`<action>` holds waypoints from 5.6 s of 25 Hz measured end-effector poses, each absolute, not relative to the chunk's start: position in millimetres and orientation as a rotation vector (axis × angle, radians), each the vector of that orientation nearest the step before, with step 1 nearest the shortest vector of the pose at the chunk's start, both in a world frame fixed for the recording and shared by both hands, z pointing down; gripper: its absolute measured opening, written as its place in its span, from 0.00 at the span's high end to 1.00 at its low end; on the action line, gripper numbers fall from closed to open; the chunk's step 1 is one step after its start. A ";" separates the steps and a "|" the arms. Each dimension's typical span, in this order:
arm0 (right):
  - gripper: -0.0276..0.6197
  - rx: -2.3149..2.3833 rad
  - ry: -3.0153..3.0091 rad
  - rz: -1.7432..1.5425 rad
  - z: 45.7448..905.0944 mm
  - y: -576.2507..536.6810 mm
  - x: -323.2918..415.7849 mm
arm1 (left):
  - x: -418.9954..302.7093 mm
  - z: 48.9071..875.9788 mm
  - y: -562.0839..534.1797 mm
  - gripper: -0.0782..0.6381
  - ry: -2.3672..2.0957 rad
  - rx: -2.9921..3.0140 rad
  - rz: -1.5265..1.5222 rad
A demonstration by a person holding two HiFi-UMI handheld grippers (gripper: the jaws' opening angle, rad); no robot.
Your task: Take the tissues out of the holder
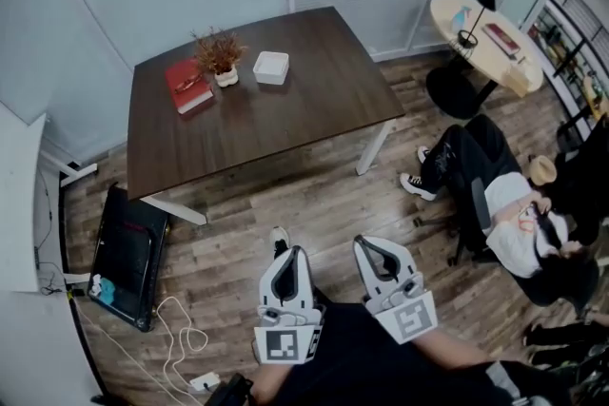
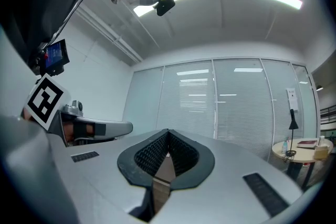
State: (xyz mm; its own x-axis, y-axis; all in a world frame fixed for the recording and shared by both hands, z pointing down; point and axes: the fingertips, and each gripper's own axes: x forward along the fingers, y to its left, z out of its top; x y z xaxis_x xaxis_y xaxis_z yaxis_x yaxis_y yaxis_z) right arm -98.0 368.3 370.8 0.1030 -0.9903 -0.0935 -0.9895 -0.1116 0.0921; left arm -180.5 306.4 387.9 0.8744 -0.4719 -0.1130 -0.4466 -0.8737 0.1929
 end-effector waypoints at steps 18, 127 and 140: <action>0.94 2.141 -2.116 -0.181 350.9 39.2 -35.6 | -89.4 376.3 -4.1 0.90 -0.530 2.850 -0.142; 0.51 1.115 -1.994 0.617 752.6 -273.2 272.1 | 29.6 418.5 -165.2 0.90 -1.422 2.559 0.024; 0.51 1.029 -1.910 0.599 765.2 -278.3 274.6 | 22.7 422.5 -164.6 0.90 -1.434 2.536 0.062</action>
State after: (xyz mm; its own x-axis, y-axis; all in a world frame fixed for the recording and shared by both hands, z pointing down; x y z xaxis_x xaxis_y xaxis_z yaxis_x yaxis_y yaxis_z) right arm 274.6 -278.3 765.2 -0.2887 -0.4249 0.8580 -0.8389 0.5442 -0.0127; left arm 22.7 -164.6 422.5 0.5208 -0.8408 0.1477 -0.8505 -0.4959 0.1754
